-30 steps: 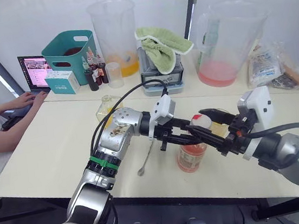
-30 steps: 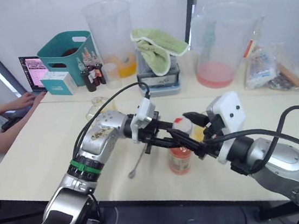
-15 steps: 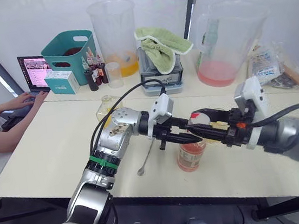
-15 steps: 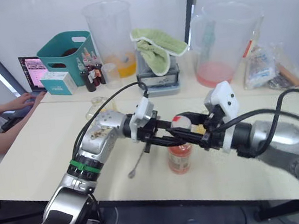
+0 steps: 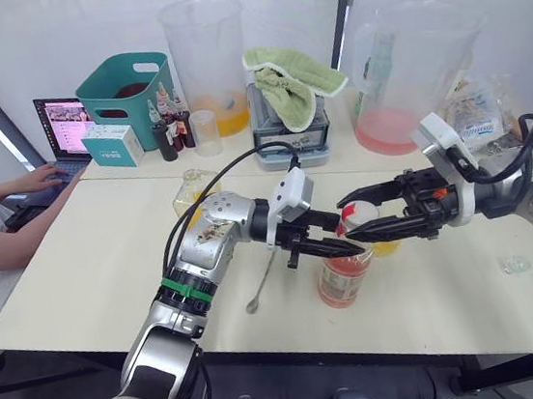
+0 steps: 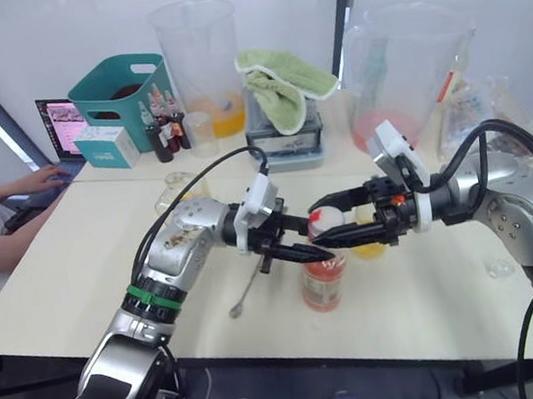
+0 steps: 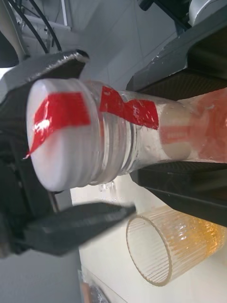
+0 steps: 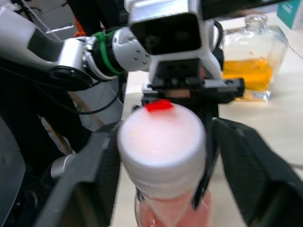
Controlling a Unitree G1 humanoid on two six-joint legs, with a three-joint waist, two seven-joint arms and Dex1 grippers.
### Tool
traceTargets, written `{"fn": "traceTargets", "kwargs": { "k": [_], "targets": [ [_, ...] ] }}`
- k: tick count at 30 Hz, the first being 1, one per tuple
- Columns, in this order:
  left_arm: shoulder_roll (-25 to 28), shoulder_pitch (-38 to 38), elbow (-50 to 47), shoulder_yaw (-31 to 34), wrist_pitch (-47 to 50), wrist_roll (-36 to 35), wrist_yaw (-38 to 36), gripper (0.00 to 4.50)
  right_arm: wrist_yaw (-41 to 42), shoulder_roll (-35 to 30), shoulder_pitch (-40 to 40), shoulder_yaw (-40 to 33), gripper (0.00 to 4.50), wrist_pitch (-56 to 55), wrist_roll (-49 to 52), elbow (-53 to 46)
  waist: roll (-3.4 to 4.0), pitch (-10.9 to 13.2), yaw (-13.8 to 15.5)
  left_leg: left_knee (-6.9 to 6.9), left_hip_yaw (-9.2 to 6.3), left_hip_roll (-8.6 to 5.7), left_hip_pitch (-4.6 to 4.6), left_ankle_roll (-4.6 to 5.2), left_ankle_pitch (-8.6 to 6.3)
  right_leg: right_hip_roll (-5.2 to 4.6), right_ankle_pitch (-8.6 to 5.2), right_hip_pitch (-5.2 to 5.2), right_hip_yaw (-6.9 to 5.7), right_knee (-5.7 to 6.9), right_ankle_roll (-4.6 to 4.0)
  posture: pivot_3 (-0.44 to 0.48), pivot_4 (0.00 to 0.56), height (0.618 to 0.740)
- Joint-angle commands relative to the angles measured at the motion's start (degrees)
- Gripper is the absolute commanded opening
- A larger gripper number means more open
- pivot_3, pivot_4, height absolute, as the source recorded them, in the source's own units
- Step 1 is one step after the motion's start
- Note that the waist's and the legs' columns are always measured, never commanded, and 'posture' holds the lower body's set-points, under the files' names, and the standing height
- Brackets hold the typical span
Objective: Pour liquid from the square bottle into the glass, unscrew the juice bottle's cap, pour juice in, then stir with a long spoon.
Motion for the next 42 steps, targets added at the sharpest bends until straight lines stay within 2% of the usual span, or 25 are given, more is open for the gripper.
{"fn": "traceTargets", "kwargs": {
  "k": [1,5,9,14,21,34,37,41,42],
  "targets": [
    [0.4,0.4,1.2,-1.4,0.4,1.6,-0.4,1.32,-2.6,0.0,0.7,-5.8,4.43,1.8,2.3,-2.4,0.0,0.0,0.0,0.0,0.0,0.0,0.0,0.0,0.0,0.0,0.0,0.0,0.01,0.0,0.0,0.0,0.15,0.74],
    [0.4,0.6,0.9,-1.5,0.3,1.6,-0.4,1.32,-5.7,-0.4,3.0,-10.9,4.47,4.2,5.1,-6.4,0.0,0.0,0.0,0.0,-0.01,0.0,0.01,0.0,0.0,0.0,0.0,0.0,0.0,0.02,0.0,0.0,0.15,0.74],
    [0.2,0.6,1.1,-1.4,0.2,1.6,-0.2,1.32,-11.9,-0.7,8.9,-18.4,4.47,7.3,9.9,-14.2,0.0,0.0,0.1,0.01,-0.02,-0.01,-0.01,0.0,0.0,0.0,0.0,0.01,0.0,0.04,0.0,0.0,0.15,0.74],
    [0.1,0.5,1.4,-1.3,0.1,1.6,-0.3,1.32,-24.4,2.3,15.4,-22.9,4.47,8.5,15.1,-24.2,0.0,0.0,0.0,0.02,-0.02,0.0,-0.02,0.0,0.0,0.0,0.0,0.01,0.01,0.02,0.0,0.0,0.15,0.74],
    [0.0,0.2,1.7,-1.4,0.1,1.6,-0.6,1.32,-34.3,5.8,18.3,-22.3,4.47,7.2,13.8,-26.4,-0.01,0.0,0.0,0.08,0.01,0.0,-0.03,-0.02,0.01,0.0,-0.01,0.02,0.02,0.0,0.01,0.0,0.15,0.74],
    [0.0,-0.1,2.2,-1.2,-0.1,1.7,-0.5,1.32,-34.5,6.7,16.8,-18.5,4.47,6.7,12.0,-24.3,0.0,0.0,0.0,0.08,0.01,0.0,-0.02,-0.02,0.01,0.01,-0.01,0.02,0.02,0.0,0.01,0.0,0.15,0.74],
    [0.1,-0.1,2.2,-1.1,-0.2,1.7,-0.4,1.32,-34.6,6.9,16.2,-18.0,3.66,6.6,12.0,-24.0,0.0,0.0,0.0,0.08,0.01,0.0,-0.03,-0.02,0.01,0.01,-0.01,0.02,0.02,0.0,0.01,0.0,0.15,0.74],
    [0.1,-0.1,2.4,-1.2,-0.4,1.7,-0.4,1.32,-34.6,7.3,15.7,-17.7,2.26,6.5,12.1,-23.8,-0.01,0.0,0.0,0.08,0.01,0.0,-0.03,-0.02,0.01,0.01,-0.01,0.02,0.02,0.0,0.01,0.0,0.15,0.74],
    [0.2,-0.1,2.3,-1.2,-0.4,1.7,-0.4,1.32,-34.5,7.4,15.7,-17.7,2.03,6.4,12.2,-23.9,0.0,0.0,0.0,0.08,0.01,0.0,-0.02,-0.02,0.01,0.01,-0.01,0.02,0.02,0.0,0.01,0.0,0.15,0.74]
  ]
}}
